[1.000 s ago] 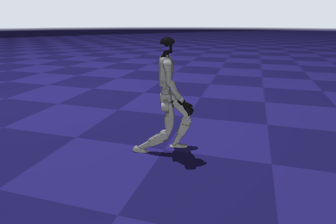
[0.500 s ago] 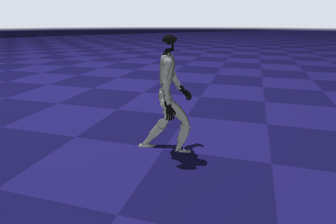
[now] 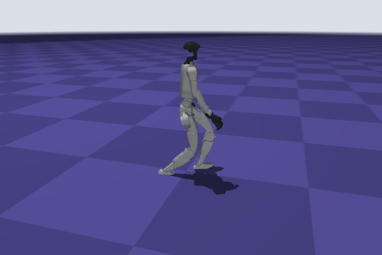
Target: Walk
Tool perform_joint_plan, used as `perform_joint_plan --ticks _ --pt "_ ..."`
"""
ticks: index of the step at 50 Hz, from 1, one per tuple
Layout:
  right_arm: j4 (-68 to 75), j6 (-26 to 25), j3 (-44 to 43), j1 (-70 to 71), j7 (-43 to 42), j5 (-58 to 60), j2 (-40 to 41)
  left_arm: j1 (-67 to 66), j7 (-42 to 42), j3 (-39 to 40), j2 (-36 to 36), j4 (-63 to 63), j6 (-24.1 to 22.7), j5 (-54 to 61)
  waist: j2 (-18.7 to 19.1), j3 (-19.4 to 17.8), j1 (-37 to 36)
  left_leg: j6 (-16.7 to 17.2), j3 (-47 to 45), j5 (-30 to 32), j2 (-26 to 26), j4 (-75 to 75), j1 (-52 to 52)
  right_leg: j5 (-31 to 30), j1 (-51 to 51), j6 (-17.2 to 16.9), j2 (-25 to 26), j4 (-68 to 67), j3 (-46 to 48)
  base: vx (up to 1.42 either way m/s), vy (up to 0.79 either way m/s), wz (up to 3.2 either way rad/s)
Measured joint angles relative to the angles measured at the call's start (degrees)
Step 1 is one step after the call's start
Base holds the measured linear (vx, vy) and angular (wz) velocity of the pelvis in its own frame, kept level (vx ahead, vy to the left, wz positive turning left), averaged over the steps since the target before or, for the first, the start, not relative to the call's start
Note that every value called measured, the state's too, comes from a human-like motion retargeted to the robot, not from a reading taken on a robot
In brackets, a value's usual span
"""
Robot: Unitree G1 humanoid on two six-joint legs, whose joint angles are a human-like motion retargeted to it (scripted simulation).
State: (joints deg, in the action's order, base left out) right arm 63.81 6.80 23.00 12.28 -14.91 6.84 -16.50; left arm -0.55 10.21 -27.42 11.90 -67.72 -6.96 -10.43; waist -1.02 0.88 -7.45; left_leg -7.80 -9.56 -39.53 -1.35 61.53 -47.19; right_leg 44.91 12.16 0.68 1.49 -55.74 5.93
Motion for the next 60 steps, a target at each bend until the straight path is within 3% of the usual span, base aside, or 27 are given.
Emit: perform_joint_plan --ticks 2,5,7,10,12,15,19,22,27,30,33,35,37,39,40,43,45,48,53,56,58,60 --pt "-0.22 -0.08 0.28 0.25 0.14 0.51 0.21 -0.61 -0.18 -0.02 -0.30 -0.98 0.18 -0.02 -1.86 0.46 0.42 -0.71 -0.04 0.34 -3.70 -4.31 0.64 0.84 -1.76 -0.83 -2.65 -2.22 -0.66 0.00 0.03 -0.07" --pt "0.38 -0.42 0.92 -0.88 0.54 1.28 0.78 -1.47 -0.19 -0.95 -0.85 -2.52 0.63 -0.72 -4.63 0.75 0.88 -2.87 -0.91 2.80 -7.33 0.68 1.09 1.13 -4.34 -2.97 -6.62 -10.14 -1.79 0.00 0.00 0.00" --pt "2.10 -0.70 0.98 -2.45 1.68 1.34 1.65 -1.21 -0.08 -1.60 -0.63 -3.86 0.98 -1.17 -9.28 1.03 1.43 -5.19 -3.03 4.69 -12.67 -0.74 4.59 -4.79 -5.02 -6.57 -12.71 -17.09 -3.45 0.04 0.06 0.17" --pt "4.88 -1.31 1.27 -4.88 3.52 1.19 3.08 -0.40 0.29 -1.81 -0.14 -3.34 1.11 -1.48 -14.37 0.84 3.03 -7.20 -4.69 5.31 -19.28 -4.47 10.16 -23.78 0.20 -10.62 -21.40 -31.97 -6.27 -0.02 0.04 0.13" --pt "6.62 -1.82 1.21 -5.91 4.19 1.72 3.34 1.12 0.73 -1.86 0.60 -1.96 1.04 -1.56 -15.53 0.40 4.30 -7.20 -4.23 4.15 -21.21 -7.88 15.11 -28.67 6.10 -9.23 -25.70 -39.79 -8.01 -0.01 0.03 -0.05" --pt "8.93 -2.51 0.66 -7.55 4.48 2.69 2.85 4.02 1.83 -1.63 1.66 0.25 1.08 -1.31 -14.57 -0.48 6.10 -7.20 -2.41 1.51 -22.01 -12.58 23.60 -23.45 15.01 -5.01 -28.66 -45.77 -9.26 0.02 0.09 -0.27" --pt "10.91 -3.02 -1.36 -10.22 4.14 2.41 1.40 7.86 3.47 -0.14 2.44 2.84 1.29 0.22 -10.30 -1.55 7.61 -6.96 -0.06 -2.49 -20.06 -16.69 33.78 -11.82 24.37 -1.79 -25.64 -38.67 -5.78 0.05 0.04 -0.39" --pt "11.93 -3.26 -3.42 -12.15 3.93 1.34 0.62 10.53 4.20 0.81 2.82 4.43 0.73 1.17 -7.64 -1.67 8.30 -6.05 1.28 -3.90 -18.28 -20.30 39.49 -7.83 29.48 -3.11 -20.98 -24.58 -2.95 0.01 -0.03 -0.07" --pt "12.86 -2.98 -5.78 -14.17 3.68 -0.01 0.12 12.83 4.51 1.11 3.36 5.55 -0.69 0.86 -4.05 0.67 7.39 -5.09 2.13 -4.91 -14.55 -24.38 44.10 -6.99 33.69 -7.12 -10.32 -0.17 -2.71 0.00 -0.01 -0.01" --pt "12.90 -2.60 -6.08 -15.15 3.54 -0.25 0.06 11.83 3.93 0.84 2.87 5.07 -0.78 0.05 -2.59 0.42 7.36 -4.05 3.15 -6.80 -12.73 -18.03 46.54 -8.71 32.16 -6.04 -7.93 -2.86 -2.49 -0.01 -0.06 -0.15" --pt "12.52 -2.14 -6.09 -15.73 2.58 -1.18 0.13 8.47 2.71 0.77 1.79 3.60 -0.57 -0.50 2.55 -0.37 7.32 -0.51 4.06 -7.00 -4.96 -2.62 47.29 -10.67 27.48 -2.44 -2.34 -7.91 1.12 0.01 -0.07 -0.21" --pt "11.69 -1.83 -6.21 -15.59 1.75 -1.80 0.29 5.97 1.96 0.51 1.40 2.38 -0.24 -0.84 5.24 -0.35 7.14 2.56 4.01 -0.90 0.69 8.80 46.11 -10.41 25.02 0.23 1.12 -10.62 2.94 -0.02 -0.08 -0.13" --pt "9.77 -1.89 -6.00 -15.10 0.72 -1.98 -0.06 3.98 1.23 0.29 0.92 1.63 0.47 -1.60 9.16 -0.08 6.44 5.50 5.20 10.09 9.13 22.07 40.27 -9.79 21.41 3.64 6.02 -8.37 5.86 -0.07 -0.12 -0.04" --pt "7.93 -1.96 -5.49 -13.82 -0.44 -1.48 -0.43 3.10 1.00 -0.24 0.88 1.45 1.30 -2.61 10.56 -0.14 5.04 5.09 6.04 16.22 14.97 32.06 33.35 -8.37 18.23 5.84 8.75 -6.29 6.52 -0.06 -0.13 -0.01" --pt "7.15 -1.98 -5.14 -12.94 -1.03 -1.14 -0.60 2.91 0.95 -0.58 1.00 1.46 1.62 -3.06 10.67 -0.21 4.22 3.99 6.38 16.91 17.29 36.14 29.66 -7.66 16.60 6.51 9.61 -5.14 6.39 -0.04 -0.12 0.03" --pt "5.52 -1.85 -3.76 -9.69 -2.17 -0.25 -0.77 2.42 1.24 -1.13 1.46 1.90 1.71 -3.60 8.81 -0.41 1.76 -0.94 5.75 10.21 19.04 40.97 18.63 -5.36 11.97 6.09 9.71 -2.60 4.49 -0.02 -0.05 0.04" --pt "4.45 -1.62 -3.05 -7.45 -2.33 -0.17 -0.67 1.70 1.36 -1.01 1.60 2.12 1.27 -3.32 6.76 -0.39 0.64 -3.03 4.19 5.32 16.74 38.35 12.15 -3.83 9.11 4.70 8.46 -1.62 3.20 0.00 0.00 0.00" --pt "2.35 -0.91 -2.49 -4.51 -2.32 -0.63 -0.64 -0.11 0.83 -0.30 1.09 1.65 0.46 -2.37 3.72 -0.45 -0.20 -3.06 1.39 1.36 10.74 26.42 5.49 -1.35 4.77 2.33 5.54 -1.08 1.61 0.02 0.06 -0.06" --pt "-0.13 0.22 -1.76 -1.09 -2.21 -0.08 -0.57 -2.80 -0.51 0.34 -0.68 -1.28 0.08 -1.42 0.02 1.33 0.11 0.02 0.73 0.00 -0.79 -0.78 0.44 0.25 -0.82 -0.02 -0.12 0.34 0.64 0.00 0.06 -0.16" --pt "-0.41 0.00 -1.55 -1.07 -1.71 0.48 0.05 -3.80 -1.31 -0.24 -1.29 -3.46 0.48 -1.97 -3.33 2.00 0.66 -1.70 -0.18 1.90 -6.14 -3.08 1.34 1.30 -3.36 -2.05 -4.80 -5.31 -0.68 0.01 0.04 -0.21" --pt "0.34 -0.28 -1.28 -2.24 -1.22 0.73 0.75 -4.27 -1.49 -0.81 -1.72 -4.65 0.88 -2.46 -5.44 2.31 1.13 -3.64 -1.18 3.50 -8.82 1.13 1.82 -0.78 -4.74 -4.33 -8.04 -12.09 -1.35 0.00 0.00 0.00" --pt "2.19 -0.52 -1.20 -3.95 0.20 0.30 1.96 -3.86 -1.53 -1.01 -1.52 -5.78 1.24 -2.68 -9.94 2.72 1.94 -6.24 -3.49 4.71 -14.23 -0.34 5.16 -9.73 -3.76 -8.36 -14.55 -21.26 -3.07 0.00 0.06 0.16"
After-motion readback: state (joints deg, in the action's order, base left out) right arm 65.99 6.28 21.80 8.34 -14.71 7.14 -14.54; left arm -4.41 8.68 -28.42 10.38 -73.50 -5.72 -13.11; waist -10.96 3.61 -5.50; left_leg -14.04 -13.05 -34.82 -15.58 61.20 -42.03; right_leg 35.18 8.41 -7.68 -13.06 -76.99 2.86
